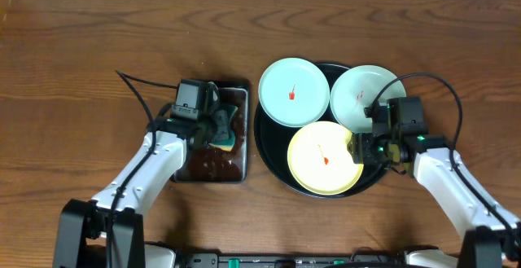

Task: Clean dirty plates on tray and stack at the side

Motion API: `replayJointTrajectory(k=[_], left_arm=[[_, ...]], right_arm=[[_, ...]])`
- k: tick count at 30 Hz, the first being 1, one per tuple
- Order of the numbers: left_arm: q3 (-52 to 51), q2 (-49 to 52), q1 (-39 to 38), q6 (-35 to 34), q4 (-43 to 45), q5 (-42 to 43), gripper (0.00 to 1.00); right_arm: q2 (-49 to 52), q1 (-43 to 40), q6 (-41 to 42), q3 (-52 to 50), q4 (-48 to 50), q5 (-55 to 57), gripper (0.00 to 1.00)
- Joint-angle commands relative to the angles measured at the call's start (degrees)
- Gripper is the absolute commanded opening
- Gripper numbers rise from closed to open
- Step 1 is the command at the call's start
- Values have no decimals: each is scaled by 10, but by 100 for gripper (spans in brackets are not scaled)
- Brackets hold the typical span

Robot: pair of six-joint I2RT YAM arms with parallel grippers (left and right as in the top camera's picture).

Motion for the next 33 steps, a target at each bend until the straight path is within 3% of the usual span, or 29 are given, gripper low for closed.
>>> replayJointTrajectory(k=[1, 4, 8, 14, 33], left_arm=[[1, 12, -3, -30, 0, 18, 7], [1, 22, -3, -30, 0, 18, 7], [1, 41, -5, -30, 1, 37, 7], [1, 52, -24, -33, 2, 55, 7], [1, 52, -53, -60, 27, 54, 8]], right_arm=[[23, -4, 1, 10, 7, -7, 65], [36, -4, 1, 10, 14, -7, 63], [44, -4, 1, 10, 18, -8, 45], [47, -4, 1, 10, 18, -8, 31], [49, -3, 1, 9, 18, -8, 29]])
